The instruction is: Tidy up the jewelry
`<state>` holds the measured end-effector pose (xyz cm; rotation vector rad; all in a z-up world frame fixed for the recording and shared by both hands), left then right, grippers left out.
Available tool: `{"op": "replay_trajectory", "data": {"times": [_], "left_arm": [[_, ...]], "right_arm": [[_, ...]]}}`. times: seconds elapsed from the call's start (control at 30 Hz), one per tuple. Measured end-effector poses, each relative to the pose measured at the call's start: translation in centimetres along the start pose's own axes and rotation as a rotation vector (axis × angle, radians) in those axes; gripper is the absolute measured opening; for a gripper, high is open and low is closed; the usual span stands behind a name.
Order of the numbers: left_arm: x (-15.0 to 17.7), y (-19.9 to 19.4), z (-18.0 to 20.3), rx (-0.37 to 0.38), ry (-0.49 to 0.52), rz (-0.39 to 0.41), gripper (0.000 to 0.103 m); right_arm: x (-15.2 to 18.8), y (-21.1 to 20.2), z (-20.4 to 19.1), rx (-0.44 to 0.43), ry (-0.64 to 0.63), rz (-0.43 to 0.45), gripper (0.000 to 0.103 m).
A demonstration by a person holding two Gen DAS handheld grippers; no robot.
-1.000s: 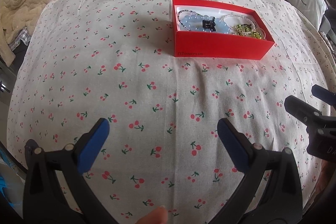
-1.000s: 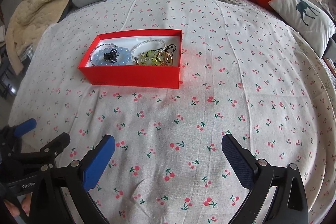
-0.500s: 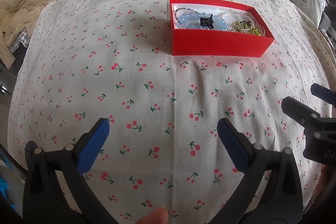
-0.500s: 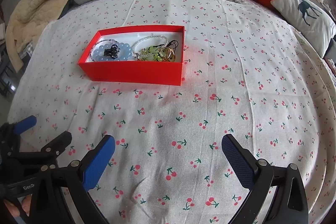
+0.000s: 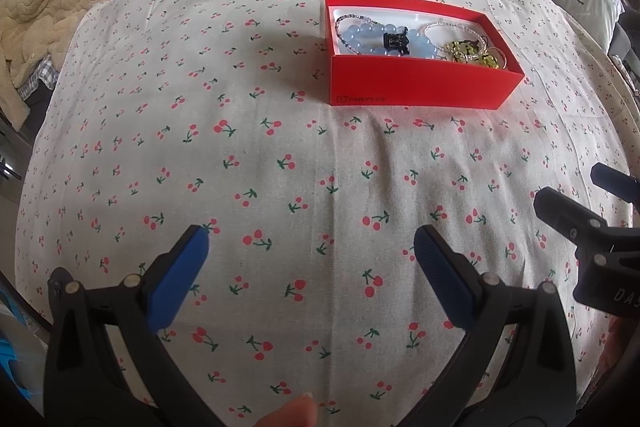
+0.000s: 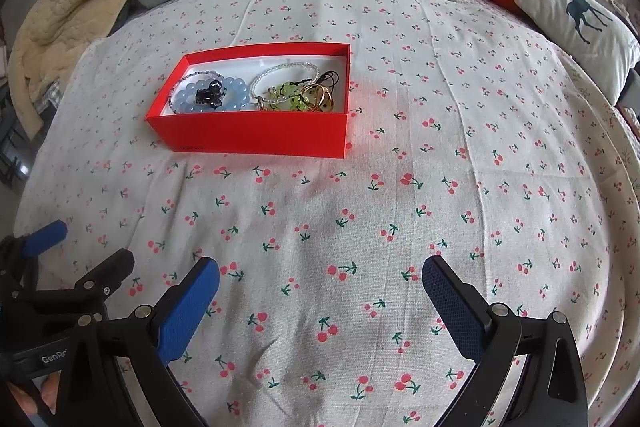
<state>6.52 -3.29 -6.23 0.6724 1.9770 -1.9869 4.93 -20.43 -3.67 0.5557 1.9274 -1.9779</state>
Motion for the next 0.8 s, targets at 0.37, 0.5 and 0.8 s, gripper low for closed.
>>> {"op": "replay_trajectory", "data": {"times": [0.37, 0.5, 0.8], "left_arm": [[0.1, 0.2, 0.0, -0.003, -0.003, -0.010, 0.102], [0.1, 0.3, -0.1, -0.004, -0.002, -0.013, 0.102], [1.2, 0.5, 0.0, 0.001, -0.012, -0.015, 0.102]], "right_arm": [[0.1, 0.1, -0.2, 0.001, -0.001, -0.002, 0.102], [0.1, 0.1, -0.1, 0.001, -0.001, -0.001, 0.102], [1.2, 0.4, -0.4, 0.013, 0.023, -0.014, 0.102]]}}
Point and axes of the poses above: each gripper's, at about its wrist camera, not at the fingertips, and y roughly the way its jaws point, z to its right, x to its underside, the point moved 5 cm from there along y, roughly the way its jaws point, and after that the axes turned 1 degree about x, right-handed, at the moved point
